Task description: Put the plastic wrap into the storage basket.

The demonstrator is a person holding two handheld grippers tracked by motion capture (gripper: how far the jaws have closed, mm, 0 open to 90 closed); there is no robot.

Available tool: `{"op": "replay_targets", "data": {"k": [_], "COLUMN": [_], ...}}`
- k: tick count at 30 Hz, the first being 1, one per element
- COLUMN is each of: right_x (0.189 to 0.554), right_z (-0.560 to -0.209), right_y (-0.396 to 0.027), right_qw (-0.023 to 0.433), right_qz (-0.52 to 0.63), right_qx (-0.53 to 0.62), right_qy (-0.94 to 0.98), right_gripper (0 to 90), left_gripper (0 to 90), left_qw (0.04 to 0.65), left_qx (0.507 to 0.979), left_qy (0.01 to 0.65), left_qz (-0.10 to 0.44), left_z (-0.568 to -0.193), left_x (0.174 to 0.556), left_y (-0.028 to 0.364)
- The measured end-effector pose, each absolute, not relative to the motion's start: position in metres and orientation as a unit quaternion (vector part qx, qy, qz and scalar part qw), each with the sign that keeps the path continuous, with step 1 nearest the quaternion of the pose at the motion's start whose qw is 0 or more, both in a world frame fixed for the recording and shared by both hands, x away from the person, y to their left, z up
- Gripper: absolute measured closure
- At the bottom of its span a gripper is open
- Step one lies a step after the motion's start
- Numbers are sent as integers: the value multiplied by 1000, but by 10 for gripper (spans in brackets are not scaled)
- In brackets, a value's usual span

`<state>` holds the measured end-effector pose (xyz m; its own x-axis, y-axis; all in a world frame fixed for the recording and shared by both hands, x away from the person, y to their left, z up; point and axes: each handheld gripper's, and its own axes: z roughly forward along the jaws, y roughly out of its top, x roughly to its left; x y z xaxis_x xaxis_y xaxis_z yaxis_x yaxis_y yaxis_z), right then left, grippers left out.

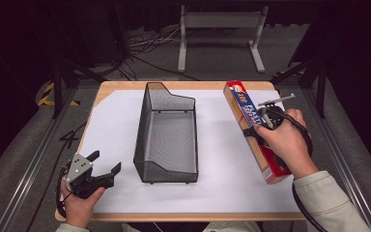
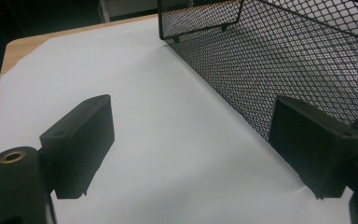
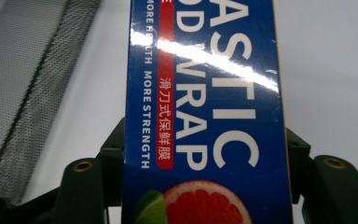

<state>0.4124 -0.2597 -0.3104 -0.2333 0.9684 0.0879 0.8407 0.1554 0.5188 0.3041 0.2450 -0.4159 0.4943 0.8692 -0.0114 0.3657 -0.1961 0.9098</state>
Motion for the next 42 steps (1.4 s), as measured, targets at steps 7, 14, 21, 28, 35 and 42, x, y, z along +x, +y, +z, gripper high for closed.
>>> {"op": "replay_targets", "data": {"k": [7,14,21,28,35,42], "right_x": [410,406,404,403,405,406], "right_z": [-304,-296,-291,-288,-286,-283], "right_y": [-234,-214,-198,-174,-153,-137], "right_qw": [128,123,116,103,93,91], "right_qz": [251,269,276,280,288,289], "right_qx": [581,558,542,526,520,516], "right_qy": [764,775,785,796,799,801], "right_gripper": [396,396,395,394,394,394], "left_gripper": [151,151,151,151,151,151], "left_qw": [470,472,471,471,473,475], "left_qx": [727,725,726,727,728,728], "left_qy": [424,424,423,421,419,416], "left_qz": [269,269,269,267,266,266], "left_z": [-415,-416,-416,-416,-415,-415], "left_x": [304,303,303,305,308,310], "left_y": [245,245,245,243,242,241]}}
